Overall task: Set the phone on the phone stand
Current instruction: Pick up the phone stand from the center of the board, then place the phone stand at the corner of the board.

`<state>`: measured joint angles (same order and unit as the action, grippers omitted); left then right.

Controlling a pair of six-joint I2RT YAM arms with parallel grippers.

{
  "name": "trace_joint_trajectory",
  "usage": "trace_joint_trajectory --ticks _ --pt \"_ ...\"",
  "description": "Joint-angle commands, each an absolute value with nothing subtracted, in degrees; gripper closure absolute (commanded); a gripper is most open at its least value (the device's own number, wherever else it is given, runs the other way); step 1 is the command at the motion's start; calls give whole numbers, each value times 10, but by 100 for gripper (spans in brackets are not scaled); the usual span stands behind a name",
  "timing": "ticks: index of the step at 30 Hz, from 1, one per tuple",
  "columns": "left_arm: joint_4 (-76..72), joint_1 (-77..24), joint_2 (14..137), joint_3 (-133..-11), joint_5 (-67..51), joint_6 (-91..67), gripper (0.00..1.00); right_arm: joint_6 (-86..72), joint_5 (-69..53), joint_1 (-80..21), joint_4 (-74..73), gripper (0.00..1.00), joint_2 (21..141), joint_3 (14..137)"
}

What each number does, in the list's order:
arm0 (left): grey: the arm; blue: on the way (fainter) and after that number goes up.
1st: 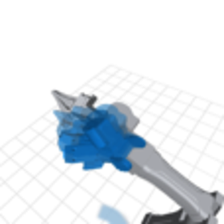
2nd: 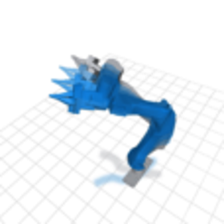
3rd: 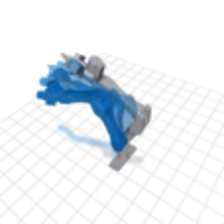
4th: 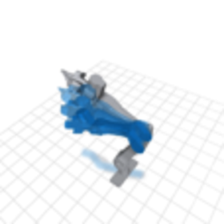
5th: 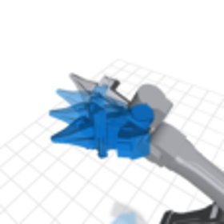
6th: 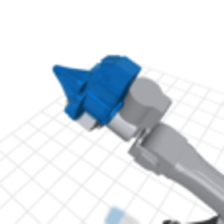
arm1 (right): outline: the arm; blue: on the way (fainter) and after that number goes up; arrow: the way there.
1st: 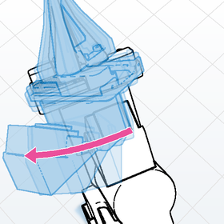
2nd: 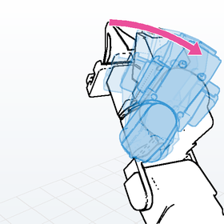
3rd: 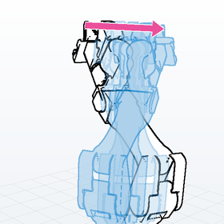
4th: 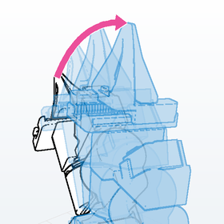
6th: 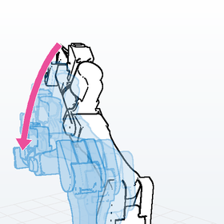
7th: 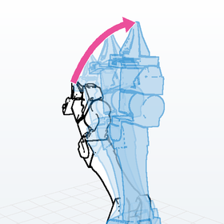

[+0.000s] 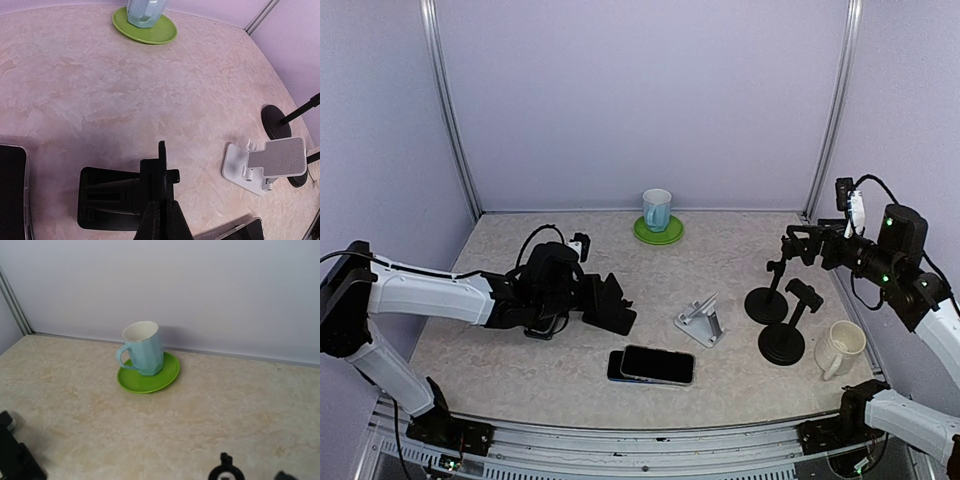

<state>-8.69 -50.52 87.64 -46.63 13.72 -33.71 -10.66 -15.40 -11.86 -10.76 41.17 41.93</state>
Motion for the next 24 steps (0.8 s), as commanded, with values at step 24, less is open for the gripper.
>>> trace_joint_trajectory --ticks 24 --pt "17 -374 799 -581 97 -165 100 -116 -163 -112 -90 0 399 411"
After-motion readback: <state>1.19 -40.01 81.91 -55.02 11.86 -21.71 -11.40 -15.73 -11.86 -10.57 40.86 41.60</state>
